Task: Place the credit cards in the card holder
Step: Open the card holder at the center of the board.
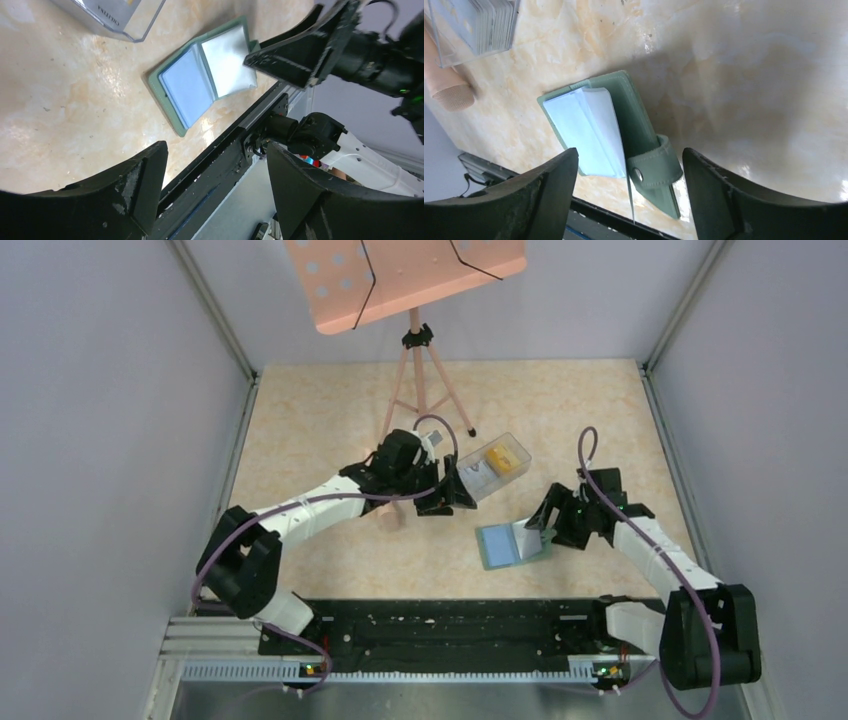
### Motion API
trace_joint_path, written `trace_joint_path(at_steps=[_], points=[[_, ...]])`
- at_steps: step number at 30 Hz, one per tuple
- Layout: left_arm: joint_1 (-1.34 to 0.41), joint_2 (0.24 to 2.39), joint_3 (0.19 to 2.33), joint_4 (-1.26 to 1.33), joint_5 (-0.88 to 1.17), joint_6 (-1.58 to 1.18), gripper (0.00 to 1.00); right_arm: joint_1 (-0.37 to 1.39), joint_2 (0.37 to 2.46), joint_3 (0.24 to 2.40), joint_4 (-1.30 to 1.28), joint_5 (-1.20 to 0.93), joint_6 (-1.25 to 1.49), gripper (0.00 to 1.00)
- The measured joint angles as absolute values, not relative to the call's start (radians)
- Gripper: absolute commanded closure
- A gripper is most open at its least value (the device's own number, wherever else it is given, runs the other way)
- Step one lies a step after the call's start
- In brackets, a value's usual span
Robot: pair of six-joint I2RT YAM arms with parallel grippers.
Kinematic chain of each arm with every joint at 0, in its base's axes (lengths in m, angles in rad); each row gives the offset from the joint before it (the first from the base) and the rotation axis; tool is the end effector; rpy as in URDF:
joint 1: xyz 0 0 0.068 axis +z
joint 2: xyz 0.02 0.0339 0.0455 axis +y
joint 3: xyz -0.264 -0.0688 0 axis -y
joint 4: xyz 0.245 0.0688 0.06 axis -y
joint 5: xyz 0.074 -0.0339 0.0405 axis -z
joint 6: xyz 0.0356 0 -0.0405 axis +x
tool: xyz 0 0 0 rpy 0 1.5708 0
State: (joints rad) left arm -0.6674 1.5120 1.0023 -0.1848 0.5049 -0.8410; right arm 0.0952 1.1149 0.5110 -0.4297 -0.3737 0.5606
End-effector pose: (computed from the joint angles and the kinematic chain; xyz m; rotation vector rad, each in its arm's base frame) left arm 0.2473 -0.2168 0.2426 0.0852 2.5438 -1.2857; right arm 0.1922 0.0314 0.1687 0.4794 2.6239 0.7129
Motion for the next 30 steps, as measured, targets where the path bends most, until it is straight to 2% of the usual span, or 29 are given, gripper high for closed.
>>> trace_joint_path(at_steps=[4, 7, 11, 15, 18, 22, 30], points=[[-0.698, 1.556, 0.999, -0.182, 0.498, -0.871, 0.24, 0.095, 1.102, 0.609, -0.511, -0.296, 0.531, 0.21], [-0.718, 1.6, 0.999, -0.183, 0.498, -0.889, 0.24, 0.095, 1.102, 0.673, -0.549, -0.264, 0.499, 0.27], [-0.733, 1.651, 0.999, -0.188, 0.5, -0.898, 0.24, 0.095, 1.105, 0.749, -0.586, -0.256, 0.455, 0.44], [-0.735, 1.684, 1.011, -0.196, 0.504, -0.9, 0.24, 0.102, 1.135, 0.783, -0.588, -0.3, 0.424, 0.57], [-0.735, 1.701, 1.026, -0.197, 0.505, -0.899, 0.24, 0.109, 1.191, 0.785, -0.577, -0.37, 0.407, 0.72], [-0.735, 1.721, 1.053, -0.199, 0.512, -0.898, 0.26, 0.118, 1.277, 0.778, -0.561, -0.435, 0.39, 0.98], [-0.741, 1.795, 1.095, -0.211, 0.537, -0.883, 0.37, 0.121, 1.415, 0.736, -0.56, -0.426, 0.376, 1.0]])
